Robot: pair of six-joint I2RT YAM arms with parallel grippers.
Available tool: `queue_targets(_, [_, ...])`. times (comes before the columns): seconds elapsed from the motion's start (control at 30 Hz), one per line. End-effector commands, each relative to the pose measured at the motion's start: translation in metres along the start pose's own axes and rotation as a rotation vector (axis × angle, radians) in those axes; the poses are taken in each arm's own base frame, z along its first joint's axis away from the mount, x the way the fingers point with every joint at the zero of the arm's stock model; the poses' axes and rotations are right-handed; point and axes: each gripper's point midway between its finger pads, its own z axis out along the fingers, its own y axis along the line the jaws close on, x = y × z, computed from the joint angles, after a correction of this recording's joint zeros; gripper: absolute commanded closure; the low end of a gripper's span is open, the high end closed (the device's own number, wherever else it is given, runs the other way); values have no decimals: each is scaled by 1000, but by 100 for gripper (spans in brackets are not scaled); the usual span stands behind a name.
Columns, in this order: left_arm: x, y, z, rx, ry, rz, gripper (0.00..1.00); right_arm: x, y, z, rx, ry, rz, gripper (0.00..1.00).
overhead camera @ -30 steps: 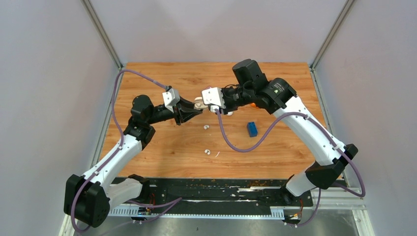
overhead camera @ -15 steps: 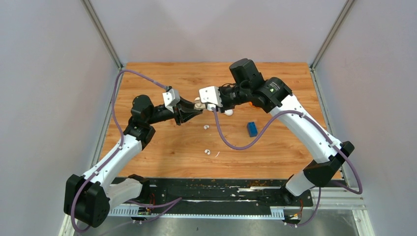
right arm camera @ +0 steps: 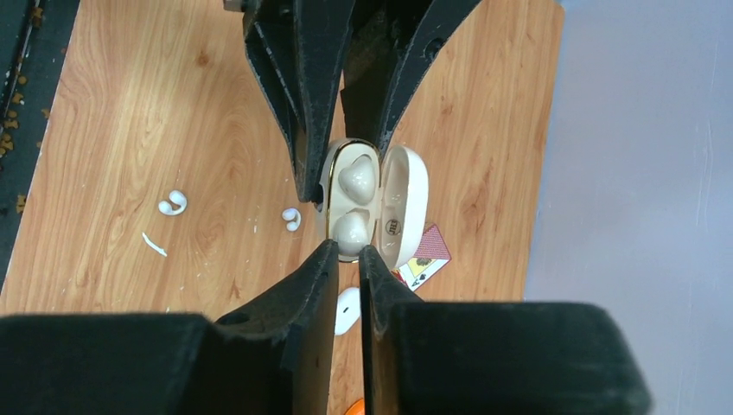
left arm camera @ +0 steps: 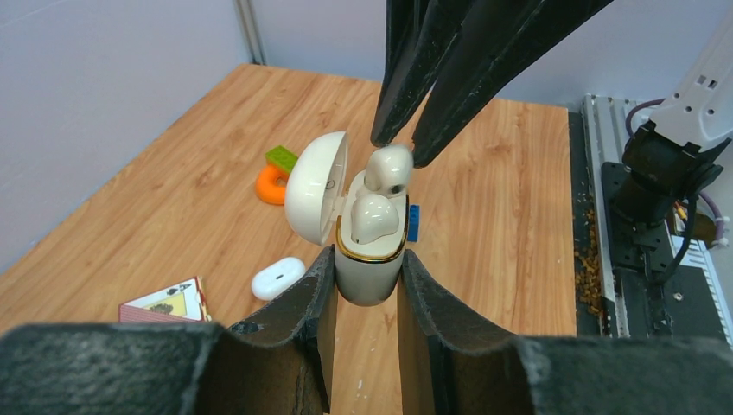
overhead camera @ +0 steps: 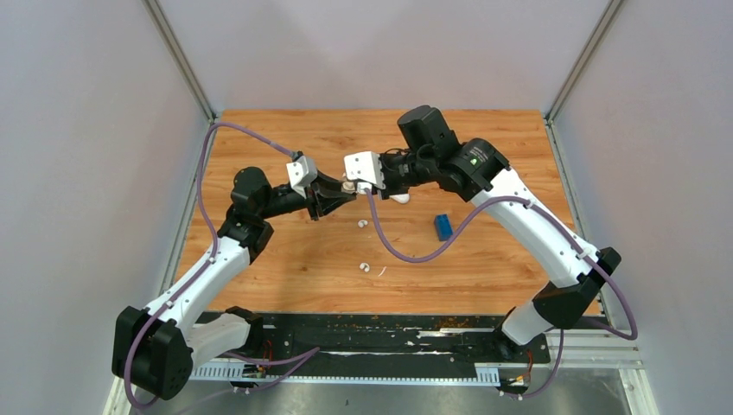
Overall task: Insert the wireless bluetooth earbuds into the charging case
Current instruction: Place the earbud in the charging case, then close the charging case.
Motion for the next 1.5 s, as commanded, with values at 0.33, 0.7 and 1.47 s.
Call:
queue_targets(0.33, [-15,11,1,-73,-41,53,100,-13,-27,-2,106,27,193,83])
queue_targets(0.7, [-3,8,0,-55,2,55,100,-20,-12,-31,158,-55,212,47])
queue_targets(1.47, [1,32,2,-188,38,-19,100,0,14,24,-62,-66,291,26])
